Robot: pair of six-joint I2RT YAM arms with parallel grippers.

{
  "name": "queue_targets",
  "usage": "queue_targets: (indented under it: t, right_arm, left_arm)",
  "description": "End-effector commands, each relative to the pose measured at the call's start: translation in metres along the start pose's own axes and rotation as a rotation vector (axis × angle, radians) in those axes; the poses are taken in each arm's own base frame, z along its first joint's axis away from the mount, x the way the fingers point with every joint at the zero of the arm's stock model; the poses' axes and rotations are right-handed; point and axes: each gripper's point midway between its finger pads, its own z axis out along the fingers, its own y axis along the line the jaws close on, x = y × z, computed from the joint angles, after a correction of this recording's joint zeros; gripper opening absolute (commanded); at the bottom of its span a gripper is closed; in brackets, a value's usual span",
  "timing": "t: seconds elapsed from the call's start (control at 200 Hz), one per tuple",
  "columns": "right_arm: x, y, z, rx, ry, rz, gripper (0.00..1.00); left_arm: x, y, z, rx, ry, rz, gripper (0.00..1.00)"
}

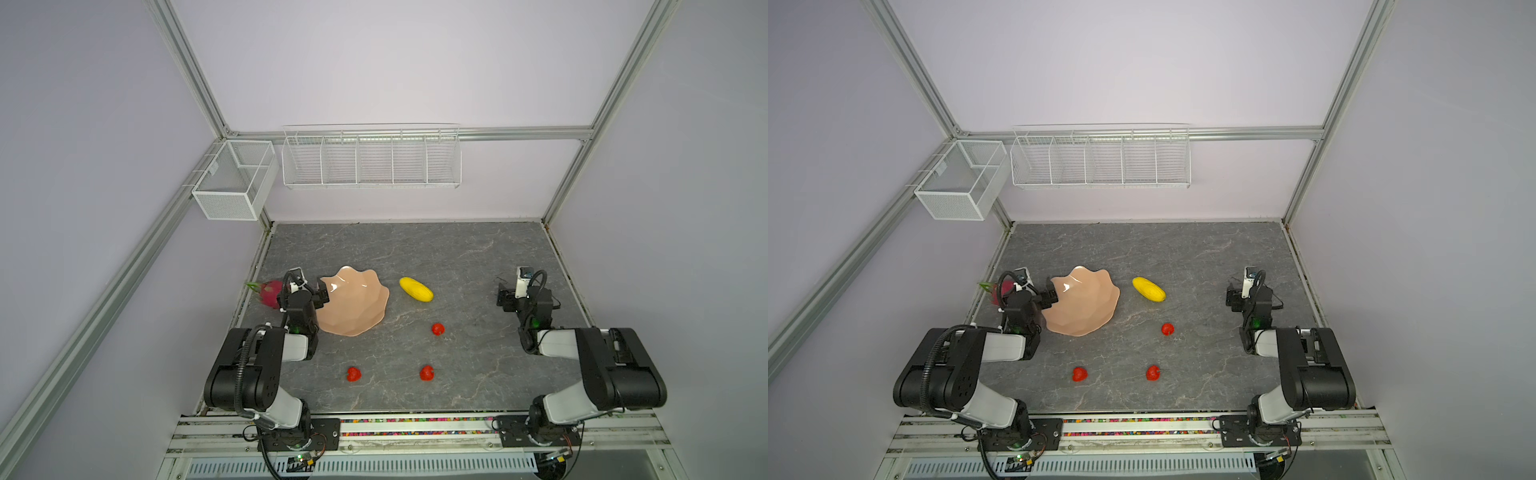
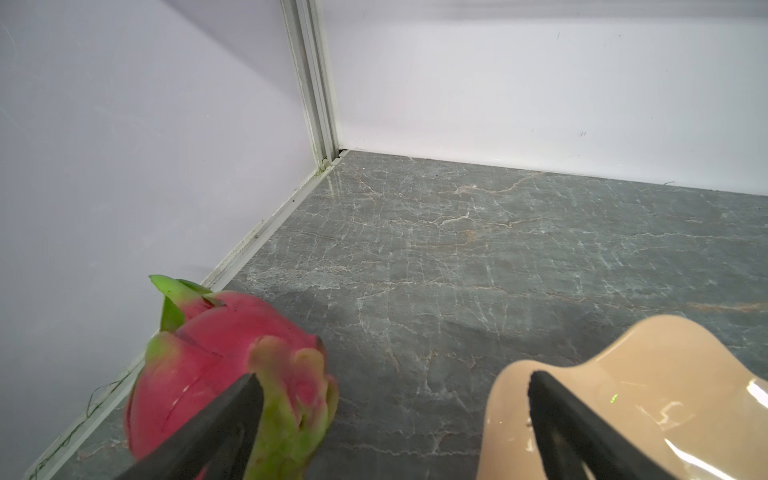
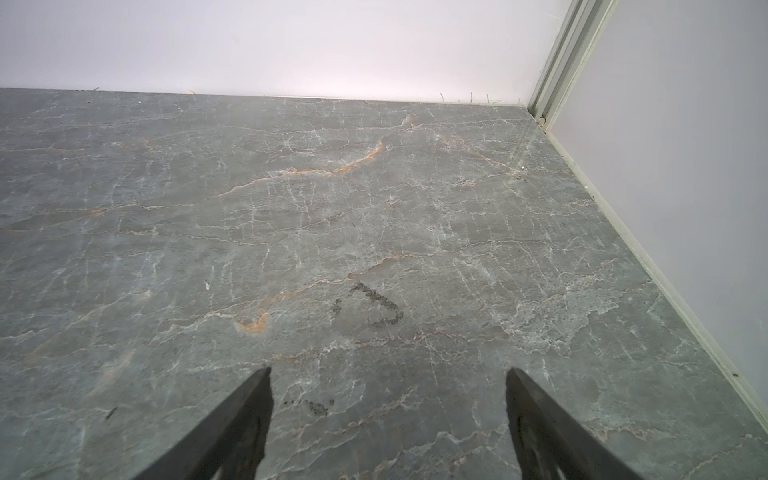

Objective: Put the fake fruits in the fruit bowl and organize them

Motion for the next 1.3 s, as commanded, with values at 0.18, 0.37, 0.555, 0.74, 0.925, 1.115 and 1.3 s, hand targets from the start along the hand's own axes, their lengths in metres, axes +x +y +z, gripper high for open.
queue_targets:
  t: [0.18,0.37,0.555,0.74,0.925,1.115,1.3]
  right_arm:
    - [-0.017,-0.004,-0.012,0.011,-0.076,-0.004,0.89]
    - [-0.055,0.0,-0.042,-0.003,-0.082,0.018,0.88]
    - [-0.1,0.031,-0.074,-0.147,-0.109,0.073,0.88]
    - [-0.11,0.133,-0.103,-0.491,0.053,0.026,0.88]
    - [-0.088,0.259,-0.163,-0.866,0.137,-0.151,0.88]
    - [-0.071,0.34,-0.218,-1.092,0.122,-0.168,0.88]
    - [-0.045,0.372,-0.245,-1.181,0.141,-0.219,0.88]
  left_arm:
    - [-0.012,0.001,-0.004,0.011,-0.048,0.003,0.99]
    - [-0.041,0.009,-0.04,0.027,-0.119,-0.035,0.99]
    - [-0.064,0.003,-0.069,0.113,-0.095,-0.083,0.99]
    - [-0.081,0.061,-0.079,-0.206,0.023,-0.286,1.0]
    - [-0.041,0.088,-0.047,-0.414,0.577,-0.336,0.99]
    - [-0.008,0.079,-0.006,-0.404,0.673,-0.476,0.99]
    - [0.002,0.089,0.013,-0.492,0.651,-0.507,0.99]
